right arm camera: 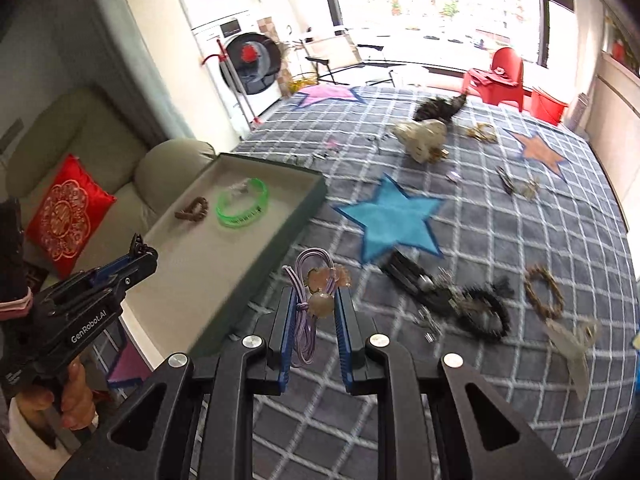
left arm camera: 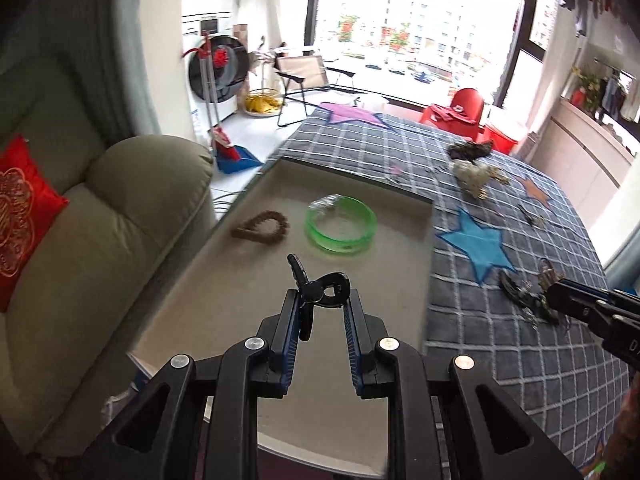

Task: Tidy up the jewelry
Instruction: 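Carry the black clip and lilac hair tie into the box tray and release both, then move both tools back toward the keychains and beaded bracelet on the bedspread, then grasp the silver chain keychain with the left tool while the right tool grasps the braided brown bracelet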

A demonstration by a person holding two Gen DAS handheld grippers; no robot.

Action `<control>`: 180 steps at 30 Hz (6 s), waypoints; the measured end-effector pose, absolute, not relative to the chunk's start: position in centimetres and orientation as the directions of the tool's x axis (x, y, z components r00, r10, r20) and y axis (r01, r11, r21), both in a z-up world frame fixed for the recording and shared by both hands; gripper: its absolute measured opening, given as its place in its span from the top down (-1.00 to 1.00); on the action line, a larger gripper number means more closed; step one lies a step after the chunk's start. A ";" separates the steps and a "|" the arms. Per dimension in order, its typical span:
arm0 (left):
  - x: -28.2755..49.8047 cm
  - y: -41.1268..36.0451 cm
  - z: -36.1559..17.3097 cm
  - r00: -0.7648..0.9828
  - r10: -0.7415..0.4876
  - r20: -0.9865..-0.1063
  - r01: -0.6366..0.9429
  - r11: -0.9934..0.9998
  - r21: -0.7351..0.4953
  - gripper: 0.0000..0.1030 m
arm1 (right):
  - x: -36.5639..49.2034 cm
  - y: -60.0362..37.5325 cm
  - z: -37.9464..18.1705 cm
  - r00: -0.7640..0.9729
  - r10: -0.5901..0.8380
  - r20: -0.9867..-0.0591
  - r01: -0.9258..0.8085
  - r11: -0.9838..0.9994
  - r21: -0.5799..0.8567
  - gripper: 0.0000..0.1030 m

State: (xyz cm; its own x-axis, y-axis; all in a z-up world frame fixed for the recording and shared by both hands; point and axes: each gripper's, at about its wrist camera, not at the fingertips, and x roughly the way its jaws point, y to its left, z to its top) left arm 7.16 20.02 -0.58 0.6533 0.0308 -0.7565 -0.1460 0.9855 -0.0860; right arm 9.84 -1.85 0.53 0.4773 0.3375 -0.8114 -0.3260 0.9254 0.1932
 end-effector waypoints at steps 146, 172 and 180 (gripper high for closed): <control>13.1 -4.6 -7.9 0.461 -0.139 -0.877 0.204 0.978 -0.047 -0.47 | 17.8 -21.8 -8.7 0.395 0.046 -0.917 -0.155 0.988 -0.018 -0.68; 11.3 -2.9 -5.8 0.500 -0.214 -0.839 0.210 0.970 -0.122 0.42 | 15.8 -20.9 -6.9 0.467 0.116 -0.877 -0.112 0.991 0.071 0.78; 9.2 -0.9 -3.7 0.539 -0.228 -0.811 0.207 0.969 -0.135 0.42 | 13.5 -20.6 -4.6 0.489 0.172 -0.855 -0.117 0.985 0.131 0.78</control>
State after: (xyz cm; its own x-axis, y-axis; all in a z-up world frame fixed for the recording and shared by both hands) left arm 9.23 -0.92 -3.70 0.5388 -0.2283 -0.8109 0.2068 0.9690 -0.1354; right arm 13.50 -20.57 -4.57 0.4889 0.1716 -0.8553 -0.1167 0.9845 0.1309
